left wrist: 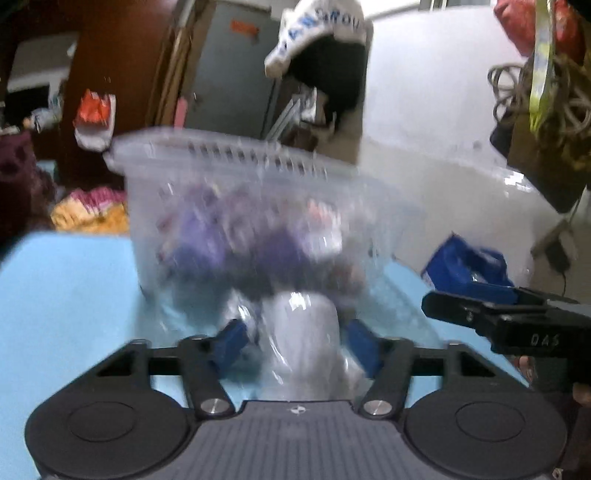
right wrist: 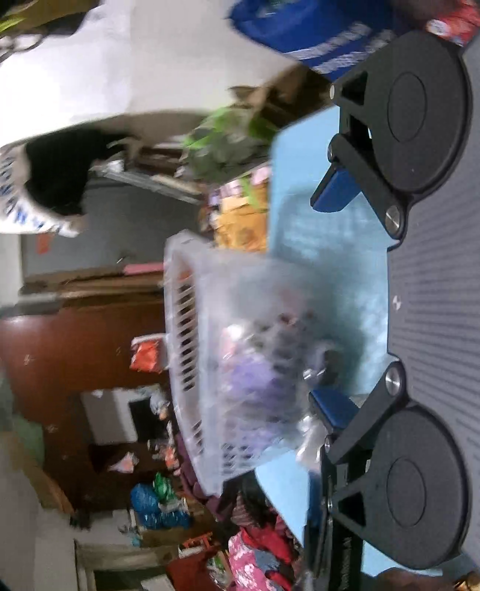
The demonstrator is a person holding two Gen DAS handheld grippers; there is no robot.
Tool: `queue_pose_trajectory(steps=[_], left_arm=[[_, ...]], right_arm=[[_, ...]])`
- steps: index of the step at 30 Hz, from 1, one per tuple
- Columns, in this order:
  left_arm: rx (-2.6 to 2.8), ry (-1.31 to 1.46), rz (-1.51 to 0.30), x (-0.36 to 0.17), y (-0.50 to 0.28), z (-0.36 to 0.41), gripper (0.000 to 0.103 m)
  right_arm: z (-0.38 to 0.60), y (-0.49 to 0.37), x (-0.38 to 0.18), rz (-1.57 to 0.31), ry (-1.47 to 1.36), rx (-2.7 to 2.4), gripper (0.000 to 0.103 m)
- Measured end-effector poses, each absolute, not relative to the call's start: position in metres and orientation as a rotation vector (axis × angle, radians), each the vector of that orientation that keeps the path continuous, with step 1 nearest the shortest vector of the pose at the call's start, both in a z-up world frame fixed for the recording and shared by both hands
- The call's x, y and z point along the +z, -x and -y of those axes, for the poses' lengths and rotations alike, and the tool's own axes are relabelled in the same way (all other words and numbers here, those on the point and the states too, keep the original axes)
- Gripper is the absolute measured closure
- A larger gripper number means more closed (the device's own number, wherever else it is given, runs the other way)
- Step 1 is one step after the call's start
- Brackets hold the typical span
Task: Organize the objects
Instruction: 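Grasp a white wrapped cylinder with the left gripper while the right grasps a clear bag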
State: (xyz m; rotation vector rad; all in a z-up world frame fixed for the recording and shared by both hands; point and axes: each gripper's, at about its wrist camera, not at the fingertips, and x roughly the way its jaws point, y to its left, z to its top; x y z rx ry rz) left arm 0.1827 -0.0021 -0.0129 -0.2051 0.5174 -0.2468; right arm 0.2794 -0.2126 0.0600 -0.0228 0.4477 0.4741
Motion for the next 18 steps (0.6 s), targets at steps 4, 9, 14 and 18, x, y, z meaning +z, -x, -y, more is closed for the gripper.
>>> queue_pose_trajectory(steps=[4, 9, 14, 18], left_arm=[[-0.234, 0.169, -0.520, -0.020, -0.183, 0.013, 0.053], [-0.240, 0.169, -0.461, -0.012, -0.169, 0.002, 0.054], [-0.217, 0.244, -0.425, -0.003, -0.170, -0.036, 0.054], [-0.248, 0.255, -0.403, -0.006, -0.172, -0.043, 0.054]], right_arm=[[0.213, -0.277, 0.050, -0.490, -0.010, 0.534, 0.000], [0.197, -0.280, 0.042, -0.543, -0.005, 0.704, 0.003], [0.167, -0.273, 0.038, -0.576, 0.102, 0.739, 0.020], [0.152, -0.275, 0.033, -0.623, 0.163, 0.732, 0.059]])
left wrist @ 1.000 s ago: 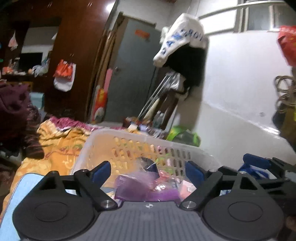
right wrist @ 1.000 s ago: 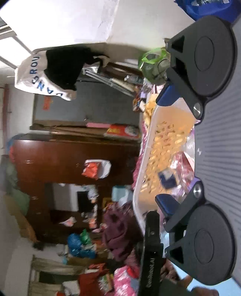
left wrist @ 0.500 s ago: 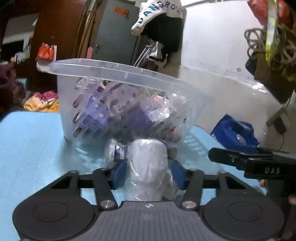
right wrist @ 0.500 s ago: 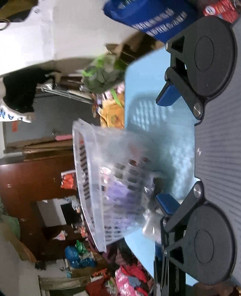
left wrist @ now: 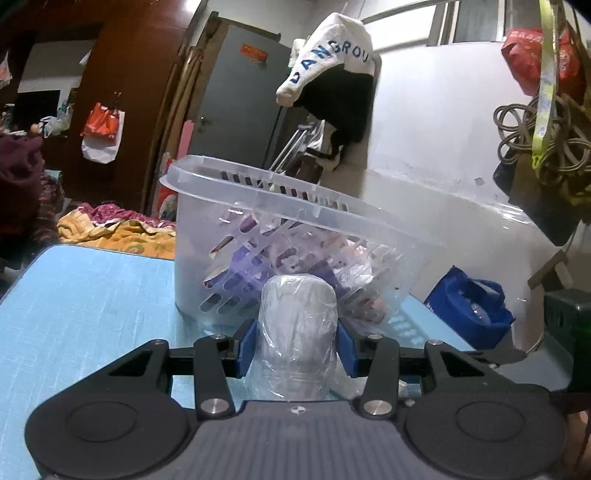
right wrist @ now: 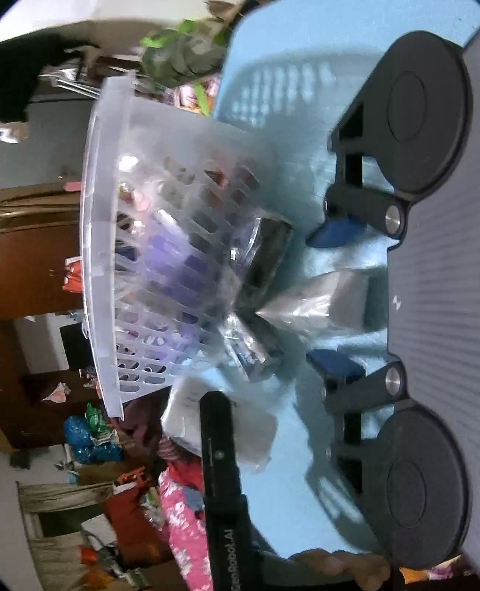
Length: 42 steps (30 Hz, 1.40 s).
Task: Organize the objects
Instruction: 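Grasp a white wrapped cylinder with the left gripper while the right grasps a clear bag, then carry both items over the white basket and open both grippers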
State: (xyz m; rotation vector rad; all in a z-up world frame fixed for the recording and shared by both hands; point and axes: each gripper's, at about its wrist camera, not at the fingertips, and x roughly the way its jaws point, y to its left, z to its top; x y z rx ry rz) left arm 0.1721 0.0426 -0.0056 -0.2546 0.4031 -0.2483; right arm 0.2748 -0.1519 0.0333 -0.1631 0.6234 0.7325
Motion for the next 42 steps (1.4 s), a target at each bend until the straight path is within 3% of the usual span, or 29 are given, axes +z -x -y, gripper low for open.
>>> queue_pose_trajectory(steps=[14, 42], left_arm=[[-0.255, 0.240, -0.291, -0.006, -0.154, -0.040, 0.053], [-0.240, 0.261, -0.275, -0.007, -0.151, -0.047, 0.053]], right_arm=[[0.200, -0.241, 0.052, -0.353, 0.025, 0.660, 0.062], [0.196, -0.240, 0.049, -0.311, 0.005, 0.662, 0.062]])
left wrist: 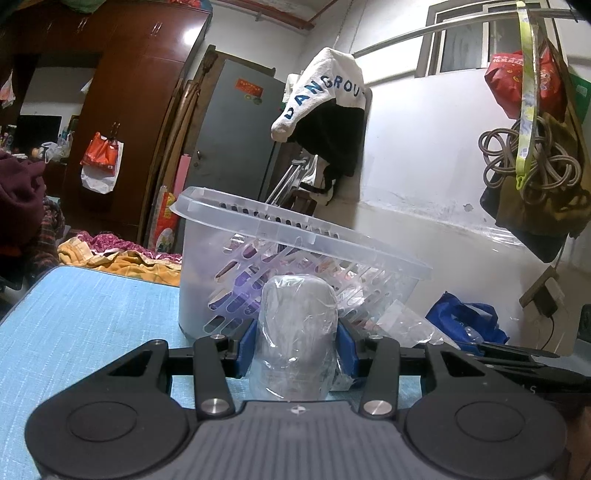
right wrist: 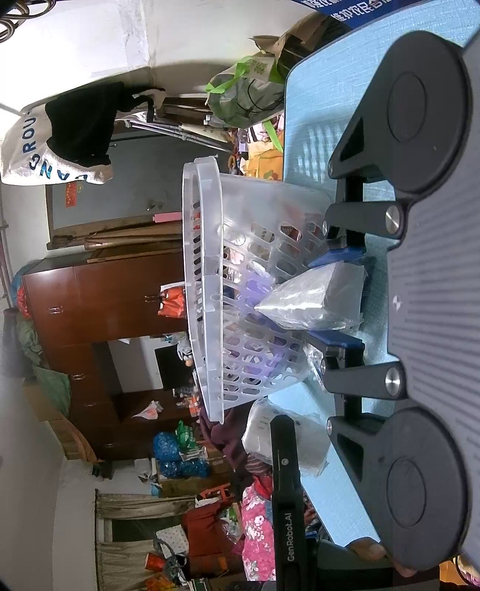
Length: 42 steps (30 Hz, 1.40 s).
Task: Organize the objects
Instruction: 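Carry both items over the white basket and open both grippers, then grasp a white battery pack with the left gripper while the right grasps a dark blue wrapped box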
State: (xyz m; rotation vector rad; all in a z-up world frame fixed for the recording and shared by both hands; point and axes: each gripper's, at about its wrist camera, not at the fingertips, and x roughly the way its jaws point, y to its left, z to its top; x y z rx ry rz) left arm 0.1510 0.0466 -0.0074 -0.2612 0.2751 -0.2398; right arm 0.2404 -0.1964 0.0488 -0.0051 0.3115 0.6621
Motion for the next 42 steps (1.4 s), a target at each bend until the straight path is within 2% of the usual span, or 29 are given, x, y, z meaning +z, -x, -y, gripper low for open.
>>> queue_pose_trajectory(steps=[6, 11, 14, 18, 19, 20, 21, 22, 24, 28, 32, 34, 41, 42], left_arm=[[-0.270, 0.297, -0.221, -0.002, -0.143, -0.053, 0.053], [-0.310, 0.347, -0.133, 0.060, -0.158, -0.060, 0.053], [-0.248, 0.286, -0.162, 0.100, -0.198, -0.049, 0.053], [-0.198, 0.290, -0.262, 0.104, -0.254, -0.047, 0.052], [-0.175, 0.283, -0.280, 0.102, -0.264, -0.047, 0.038], [-0.148, 0.283, -0.315, 0.099, -0.275, -0.047, 0.016], [-0.131, 0.292, -0.337, 0.095, -0.279, -0.049, 0.011], [-0.131, 0.295, -0.329, 0.092, -0.276, -0.050, 0.011], [-0.158, 0.273, -0.291, 0.088, -0.255, -0.051, 0.010], [-0.169, 0.190, -0.266, 0.068, -0.198, -0.046, 0.006], [-0.166, 0.157, -0.388, 0.036, -0.190, -0.042, 0.005], [-0.157, 0.177, -0.385, 0.024, -0.190, -0.046, 0.005], [-0.135, 0.274, -0.439, -0.002, -0.197, -0.066, 0.005], [-0.135, 0.265, -0.450, -0.004, -0.198, -0.064, 0.005]], right_arm=[[0.199, -0.226, 0.056, -0.244, 0.002, 0.677, 0.062], [0.186, -0.225, 0.114, -0.090, 0.077, 0.657, 0.062], [0.163, -0.270, 0.148, -0.138, 0.134, 0.605, 0.062], [0.143, -0.329, 0.152, -0.255, 0.148, 0.563, 0.060], [0.139, -0.336, 0.150, -0.281, 0.160, 0.551, 0.049], [0.135, -0.337, 0.147, -0.291, 0.175, 0.528, 0.039], [0.134, -0.332, 0.145, -0.274, 0.191, 0.497, 0.015], [0.138, -0.321, 0.142, -0.234, 0.202, 0.476, 0.000], [0.154, -0.291, 0.137, -0.153, 0.186, 0.508, 0.000], [0.181, -0.250, 0.114, -0.166, 0.131, 0.552, 0.000], [0.173, -0.267, 0.076, -0.376, 0.137, 0.570, 0.000], [0.165, -0.284, 0.063, -0.465, 0.118, 0.574, 0.000], [0.142, -0.301, 0.038, -0.595, 0.158, 0.576, 0.000], [0.142, -0.302, 0.037, -0.606, 0.150, 0.587, 0.002]])
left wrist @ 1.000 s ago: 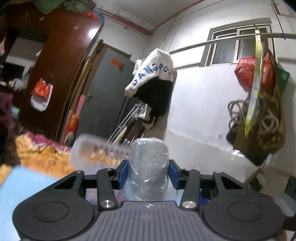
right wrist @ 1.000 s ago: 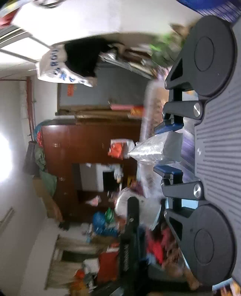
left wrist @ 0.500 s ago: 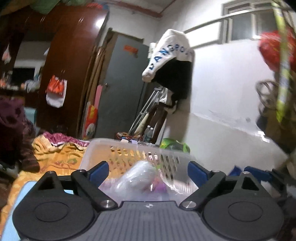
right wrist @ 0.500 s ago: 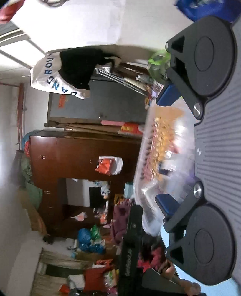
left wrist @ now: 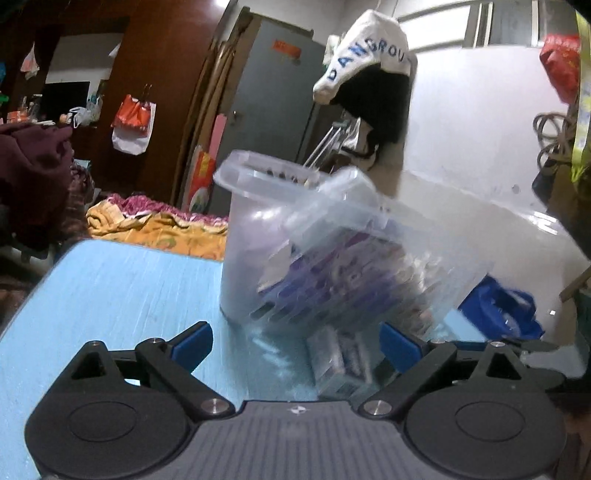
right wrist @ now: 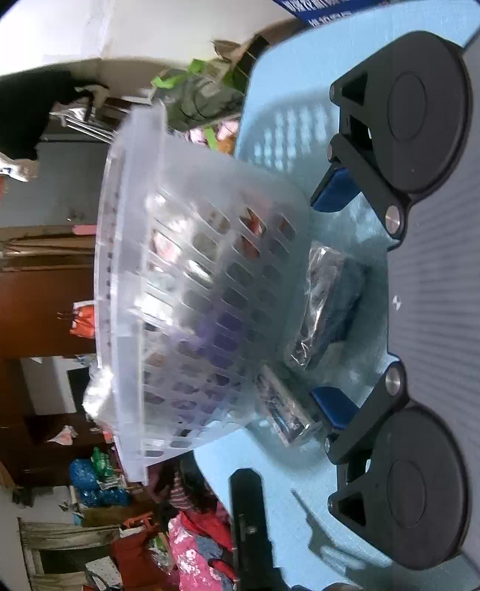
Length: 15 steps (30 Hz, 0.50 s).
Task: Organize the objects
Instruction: 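Grasp a white battery pack with the left gripper while the right grasps a dark blue wrapped box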
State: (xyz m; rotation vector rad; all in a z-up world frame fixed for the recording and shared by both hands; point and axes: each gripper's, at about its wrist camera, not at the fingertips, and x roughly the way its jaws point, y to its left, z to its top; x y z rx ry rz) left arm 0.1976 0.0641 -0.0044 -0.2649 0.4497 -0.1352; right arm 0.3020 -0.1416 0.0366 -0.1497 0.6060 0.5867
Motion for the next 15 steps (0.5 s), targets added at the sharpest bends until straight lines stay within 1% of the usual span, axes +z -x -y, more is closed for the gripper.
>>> queue_pose_trajectory(steps=[1, 3, 5, 14, 15], left_arm=[[-0.138, 0.257, -0.458, -0.006, -0.198, -0.061, 0.005], [-0.150, 0.244, -0.459, -0.005, -0.197, -0.057, 0.006], [-0.149, 0.225, -0.465, -0.005, -0.196, -0.052, 0.006], [-0.158, 0.083, -0.556, -0.013, -0.216, -0.003, 0.006], [-0.145, 0.070, -0.567, -0.014, -0.217, 0.000, 0.007]], right_arm=[[0.143, -0.302, 0.035, -0.615, 0.139, 0.604, 0.010], [0.146, -0.299, 0.033, -0.616, 0.137, 0.621, 0.021], [0.152, -0.296, 0.033, -0.601, 0.144, 0.605, 0.028], [0.194, -0.283, 0.041, -0.515, 0.070, 0.569, 0.029], [0.196, -0.282, 0.041, -0.506, 0.062, 0.564, 0.029]])
